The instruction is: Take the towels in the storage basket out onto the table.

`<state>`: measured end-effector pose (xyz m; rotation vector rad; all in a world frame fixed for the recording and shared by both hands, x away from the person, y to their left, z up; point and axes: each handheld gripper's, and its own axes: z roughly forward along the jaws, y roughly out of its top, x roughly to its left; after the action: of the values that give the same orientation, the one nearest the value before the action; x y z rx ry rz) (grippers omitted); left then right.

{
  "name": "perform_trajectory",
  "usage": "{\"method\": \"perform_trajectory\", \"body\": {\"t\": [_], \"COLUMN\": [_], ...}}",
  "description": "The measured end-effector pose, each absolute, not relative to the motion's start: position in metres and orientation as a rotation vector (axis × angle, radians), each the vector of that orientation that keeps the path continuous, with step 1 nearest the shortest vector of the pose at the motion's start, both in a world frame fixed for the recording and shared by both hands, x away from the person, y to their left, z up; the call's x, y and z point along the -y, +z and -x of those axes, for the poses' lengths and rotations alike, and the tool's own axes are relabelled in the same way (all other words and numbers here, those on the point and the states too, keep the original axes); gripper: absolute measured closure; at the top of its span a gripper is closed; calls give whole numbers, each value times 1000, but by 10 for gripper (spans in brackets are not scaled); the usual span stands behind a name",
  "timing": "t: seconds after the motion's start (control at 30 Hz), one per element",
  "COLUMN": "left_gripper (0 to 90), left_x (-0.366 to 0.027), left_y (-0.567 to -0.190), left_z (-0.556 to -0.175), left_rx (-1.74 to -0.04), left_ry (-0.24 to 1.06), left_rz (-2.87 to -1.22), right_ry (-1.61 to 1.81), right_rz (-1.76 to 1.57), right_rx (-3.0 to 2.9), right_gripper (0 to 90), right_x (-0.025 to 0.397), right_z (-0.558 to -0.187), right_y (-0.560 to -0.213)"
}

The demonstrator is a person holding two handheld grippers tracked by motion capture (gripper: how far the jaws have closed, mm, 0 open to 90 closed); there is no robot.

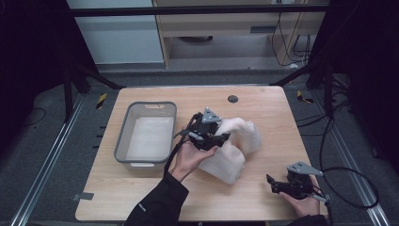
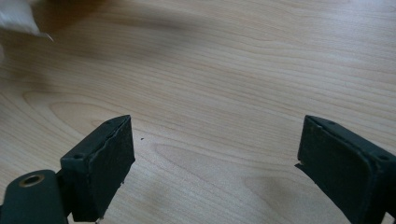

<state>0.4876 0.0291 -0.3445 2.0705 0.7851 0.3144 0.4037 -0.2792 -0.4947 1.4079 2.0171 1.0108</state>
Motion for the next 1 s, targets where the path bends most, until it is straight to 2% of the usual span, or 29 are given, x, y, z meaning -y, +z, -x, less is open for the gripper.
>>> {"method": "perform_trajectory", "body": {"t": [0.4,0.77,1.0], "left_gripper": [656,625,572], "left_x": [-26,-28,-30], "left_y": [-384,-403,-408], "left_z": [-495,-495,-495], "left_rx": [-786,-780,-773], "left_ry": [291,263,246], "left_rz": [-2119,-2133,-2119], "right_ry": [1004,996,989], "right_rz": [-1409,-1407,-1400], "right_rx": [-2019,-2023,-2025], "right_gripper": [108,108,108], "right_x": [279,279,279], "right_z": [-404,-404,-404], "right_y": [-495,-496,-497]}}
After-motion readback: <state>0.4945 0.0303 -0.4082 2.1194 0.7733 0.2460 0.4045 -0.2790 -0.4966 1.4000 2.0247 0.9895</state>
